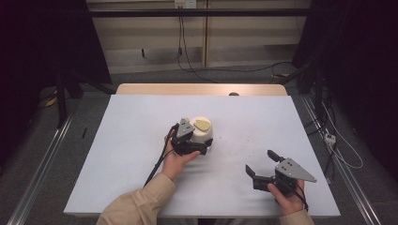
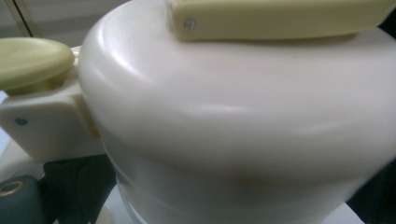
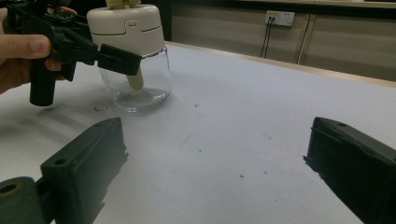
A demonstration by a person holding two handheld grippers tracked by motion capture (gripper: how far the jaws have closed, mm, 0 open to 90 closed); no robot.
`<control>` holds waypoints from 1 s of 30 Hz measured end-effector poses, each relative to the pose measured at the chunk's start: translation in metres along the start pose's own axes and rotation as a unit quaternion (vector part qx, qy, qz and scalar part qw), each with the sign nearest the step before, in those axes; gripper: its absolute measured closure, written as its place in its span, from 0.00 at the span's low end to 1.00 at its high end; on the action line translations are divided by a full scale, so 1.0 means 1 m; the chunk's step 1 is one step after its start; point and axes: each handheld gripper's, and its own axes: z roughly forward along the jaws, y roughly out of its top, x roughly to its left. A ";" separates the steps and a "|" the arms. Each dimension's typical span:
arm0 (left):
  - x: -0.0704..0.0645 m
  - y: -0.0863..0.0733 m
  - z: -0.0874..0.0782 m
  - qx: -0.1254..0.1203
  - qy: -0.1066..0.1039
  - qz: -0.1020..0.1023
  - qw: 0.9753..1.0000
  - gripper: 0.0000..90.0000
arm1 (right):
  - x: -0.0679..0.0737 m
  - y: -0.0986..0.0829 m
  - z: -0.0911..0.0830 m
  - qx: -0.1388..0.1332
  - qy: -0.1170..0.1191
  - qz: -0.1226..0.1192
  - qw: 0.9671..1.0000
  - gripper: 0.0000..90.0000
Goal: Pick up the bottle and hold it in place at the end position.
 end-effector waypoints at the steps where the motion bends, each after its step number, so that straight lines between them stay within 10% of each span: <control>1: 0.000 0.000 0.000 0.002 0.000 -0.002 1.000 0.05 | 0.000 0.000 0.000 0.000 0.000 0.000 1.000 0.04; 30: 0.000 -0.006 -0.003 -0.010 0.002 0.015 1.000 0.05 | 0.004 0.001 0.006 0.008 0.010 -0.008 1.000 0.04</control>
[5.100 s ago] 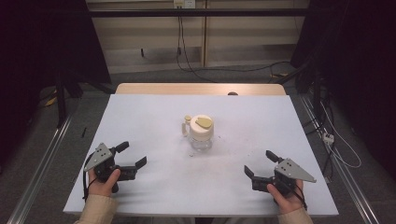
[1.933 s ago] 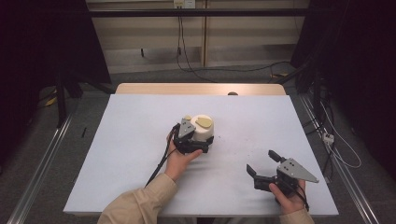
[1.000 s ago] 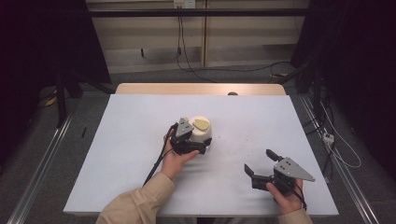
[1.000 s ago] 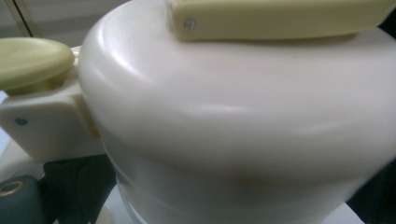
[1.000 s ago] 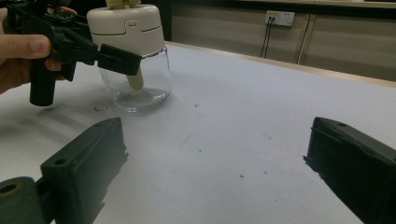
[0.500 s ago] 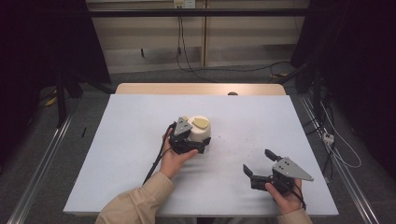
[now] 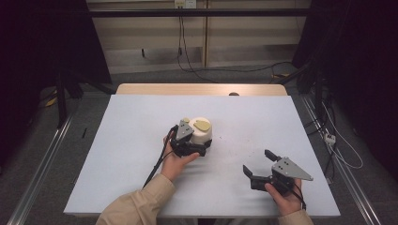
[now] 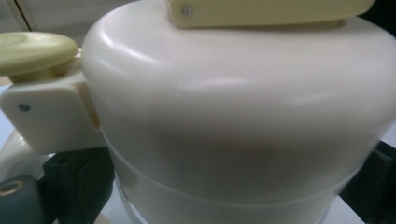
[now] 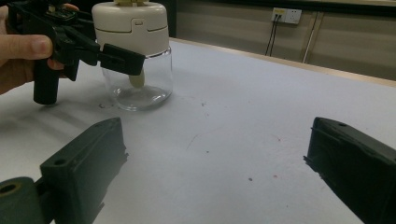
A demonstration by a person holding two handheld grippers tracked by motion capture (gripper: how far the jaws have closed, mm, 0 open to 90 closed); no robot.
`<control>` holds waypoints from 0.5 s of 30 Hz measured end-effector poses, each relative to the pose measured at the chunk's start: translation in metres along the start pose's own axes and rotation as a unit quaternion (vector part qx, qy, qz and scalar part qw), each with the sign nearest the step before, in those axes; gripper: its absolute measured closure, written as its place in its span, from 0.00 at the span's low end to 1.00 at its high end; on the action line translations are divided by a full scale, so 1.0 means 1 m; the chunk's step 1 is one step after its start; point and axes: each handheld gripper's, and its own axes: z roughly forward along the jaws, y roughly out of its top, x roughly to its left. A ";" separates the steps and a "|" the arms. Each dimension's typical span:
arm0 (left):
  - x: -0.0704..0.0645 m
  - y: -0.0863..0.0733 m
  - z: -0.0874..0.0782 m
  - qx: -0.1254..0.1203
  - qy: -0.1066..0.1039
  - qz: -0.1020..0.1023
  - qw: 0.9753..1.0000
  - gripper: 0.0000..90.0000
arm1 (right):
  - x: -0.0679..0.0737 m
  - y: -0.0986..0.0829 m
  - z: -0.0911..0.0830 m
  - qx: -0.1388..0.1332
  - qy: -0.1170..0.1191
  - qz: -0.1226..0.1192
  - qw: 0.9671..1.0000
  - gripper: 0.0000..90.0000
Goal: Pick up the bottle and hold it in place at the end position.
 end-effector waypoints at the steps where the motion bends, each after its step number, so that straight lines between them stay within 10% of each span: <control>1: 0.000 -0.001 0.000 -0.001 0.000 0.000 1.000 0.05 | 0.000 0.001 0.001 0.002 0.001 0.001 1.000 0.04; 15: 0.001 -0.004 0.000 -0.014 -0.002 -0.002 1.000 0.05 | 0.002 0.026 0.022 0.006 0.009 0.023 1.000 0.08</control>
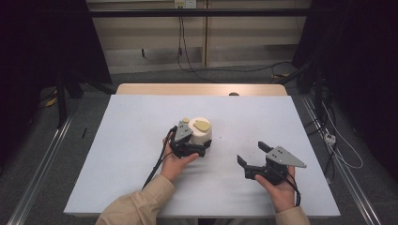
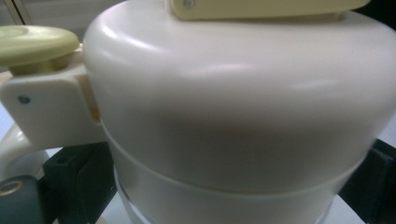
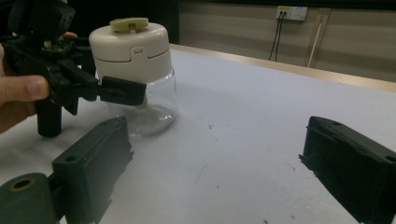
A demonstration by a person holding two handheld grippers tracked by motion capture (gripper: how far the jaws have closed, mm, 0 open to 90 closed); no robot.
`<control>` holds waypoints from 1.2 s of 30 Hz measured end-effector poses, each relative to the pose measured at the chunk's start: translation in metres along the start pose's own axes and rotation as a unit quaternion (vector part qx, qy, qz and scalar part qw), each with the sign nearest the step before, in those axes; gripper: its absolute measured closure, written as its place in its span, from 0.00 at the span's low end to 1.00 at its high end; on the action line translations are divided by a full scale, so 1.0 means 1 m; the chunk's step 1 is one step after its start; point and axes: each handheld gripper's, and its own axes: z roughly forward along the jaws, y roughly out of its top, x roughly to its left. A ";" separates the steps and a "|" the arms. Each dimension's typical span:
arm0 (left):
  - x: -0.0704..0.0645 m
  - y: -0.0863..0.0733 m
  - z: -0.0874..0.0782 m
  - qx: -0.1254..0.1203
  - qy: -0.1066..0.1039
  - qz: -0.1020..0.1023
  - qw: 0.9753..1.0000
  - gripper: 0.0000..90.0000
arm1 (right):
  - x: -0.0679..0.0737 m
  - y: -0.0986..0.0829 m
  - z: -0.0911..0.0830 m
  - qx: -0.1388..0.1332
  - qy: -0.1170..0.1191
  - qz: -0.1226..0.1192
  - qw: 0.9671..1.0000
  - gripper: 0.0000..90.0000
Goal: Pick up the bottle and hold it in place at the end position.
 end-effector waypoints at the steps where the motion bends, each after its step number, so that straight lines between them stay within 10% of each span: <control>1: 0.000 0.000 0.000 0.000 0.000 -0.001 1.000 0.05 | 0.000 0.002 0.002 0.001 0.001 0.006 1.000 0.08; 36: 0.000 -0.001 0.000 -0.003 -0.001 -0.005 1.000 0.05 | 0.022 0.045 0.058 0.047 0.078 0.002 0.996 0.77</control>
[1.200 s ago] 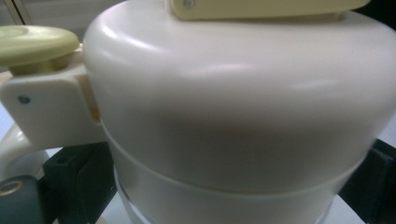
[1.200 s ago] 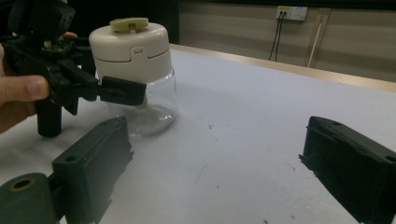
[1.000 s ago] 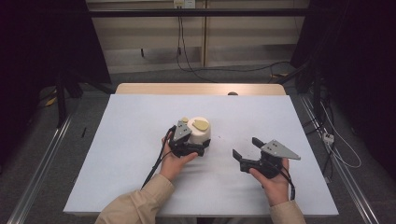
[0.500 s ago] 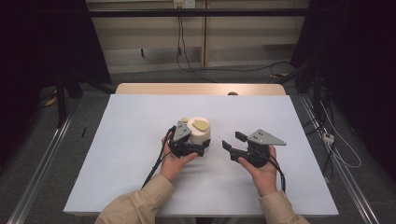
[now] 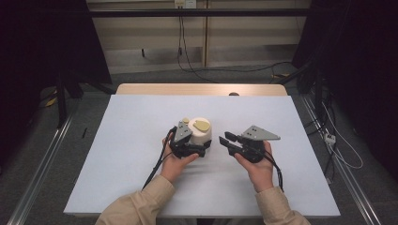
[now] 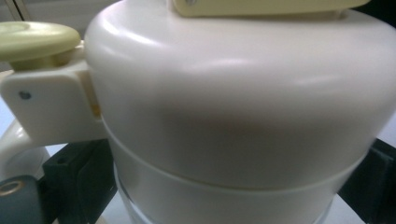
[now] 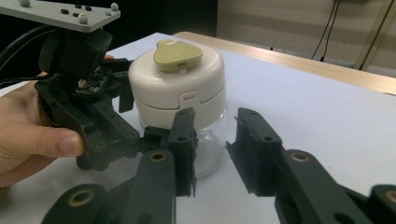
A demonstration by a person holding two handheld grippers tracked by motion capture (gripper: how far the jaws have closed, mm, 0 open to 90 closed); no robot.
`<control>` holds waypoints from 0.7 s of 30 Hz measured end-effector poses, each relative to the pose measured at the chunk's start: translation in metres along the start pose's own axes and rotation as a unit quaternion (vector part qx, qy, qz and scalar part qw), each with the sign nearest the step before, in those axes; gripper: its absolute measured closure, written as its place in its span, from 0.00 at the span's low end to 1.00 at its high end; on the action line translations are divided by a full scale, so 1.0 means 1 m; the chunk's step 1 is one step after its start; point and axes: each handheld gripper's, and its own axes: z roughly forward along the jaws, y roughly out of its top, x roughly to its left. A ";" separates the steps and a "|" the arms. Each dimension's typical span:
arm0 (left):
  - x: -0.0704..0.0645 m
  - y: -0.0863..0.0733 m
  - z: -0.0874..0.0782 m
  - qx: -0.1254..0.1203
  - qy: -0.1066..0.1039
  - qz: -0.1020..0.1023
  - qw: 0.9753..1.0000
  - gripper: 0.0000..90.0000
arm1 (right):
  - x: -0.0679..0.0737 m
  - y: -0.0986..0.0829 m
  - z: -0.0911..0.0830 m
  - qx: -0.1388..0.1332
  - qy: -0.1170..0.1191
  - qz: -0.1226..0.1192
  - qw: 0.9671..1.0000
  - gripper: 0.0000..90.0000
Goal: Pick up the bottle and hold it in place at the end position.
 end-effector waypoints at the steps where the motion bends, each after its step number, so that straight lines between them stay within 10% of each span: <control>1: 0.000 0.000 0.000 0.000 0.000 0.000 1.000 0.05 | 0.000 0.000 0.001 0.002 0.003 0.003 1.000 0.78; 21: 0.000 0.000 0.000 0.000 0.001 0.000 1.000 0.05 | 0.006 0.013 0.014 0.015 0.035 -0.003 0.999 1.00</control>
